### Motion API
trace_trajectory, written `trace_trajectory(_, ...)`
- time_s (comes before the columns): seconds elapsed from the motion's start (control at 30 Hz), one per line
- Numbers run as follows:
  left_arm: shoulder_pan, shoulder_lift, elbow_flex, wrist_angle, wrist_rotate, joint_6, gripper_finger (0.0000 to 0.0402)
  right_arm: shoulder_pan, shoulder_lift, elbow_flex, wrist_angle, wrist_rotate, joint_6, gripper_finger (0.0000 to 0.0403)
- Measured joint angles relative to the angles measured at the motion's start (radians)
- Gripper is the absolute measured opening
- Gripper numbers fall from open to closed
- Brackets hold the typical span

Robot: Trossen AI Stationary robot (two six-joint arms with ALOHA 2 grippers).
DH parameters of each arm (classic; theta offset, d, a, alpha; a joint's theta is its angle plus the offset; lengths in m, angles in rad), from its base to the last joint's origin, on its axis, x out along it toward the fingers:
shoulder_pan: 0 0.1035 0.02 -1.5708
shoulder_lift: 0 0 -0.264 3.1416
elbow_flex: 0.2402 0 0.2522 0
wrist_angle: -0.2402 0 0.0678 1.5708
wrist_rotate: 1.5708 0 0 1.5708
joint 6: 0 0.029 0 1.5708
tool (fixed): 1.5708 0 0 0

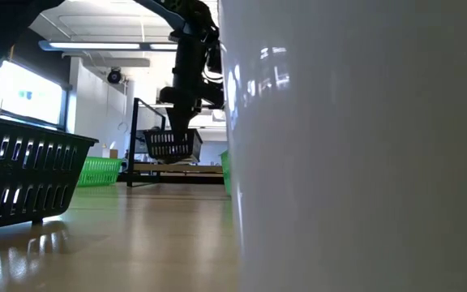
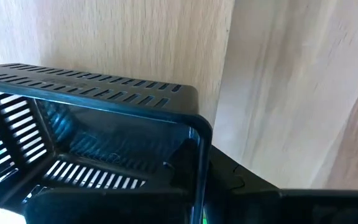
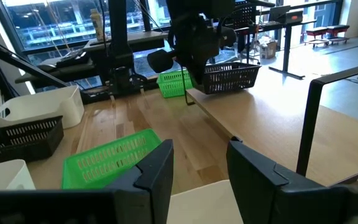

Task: Stack baskets on shelf by color
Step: Put the middle left black bin on the shelf, then put the middle right white bin on the shelf

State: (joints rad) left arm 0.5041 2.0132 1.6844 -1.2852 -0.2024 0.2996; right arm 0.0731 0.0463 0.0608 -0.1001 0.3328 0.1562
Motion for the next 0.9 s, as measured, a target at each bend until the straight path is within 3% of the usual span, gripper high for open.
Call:
trace_trajectory(0.4,0.000,0.000,0.000,0.001,0.001,0.011,0.0058,0.000,0.000,0.000,0.001,0.000,0.002,0.0133)
trace_trajectory(0.67,-0.002,-0.002,0.041,-0.063,0.056,-0.012,0.0095,0.000,0.000,0.000,0.148,-0.020,0.374,0.0133)
trace_trajectory(0.9,-0.010,-0.002,0.133,-0.132,0.092,-0.061,0.0101,0.000,0.000,0.000,0.225,-0.022,0.551,0.0133)
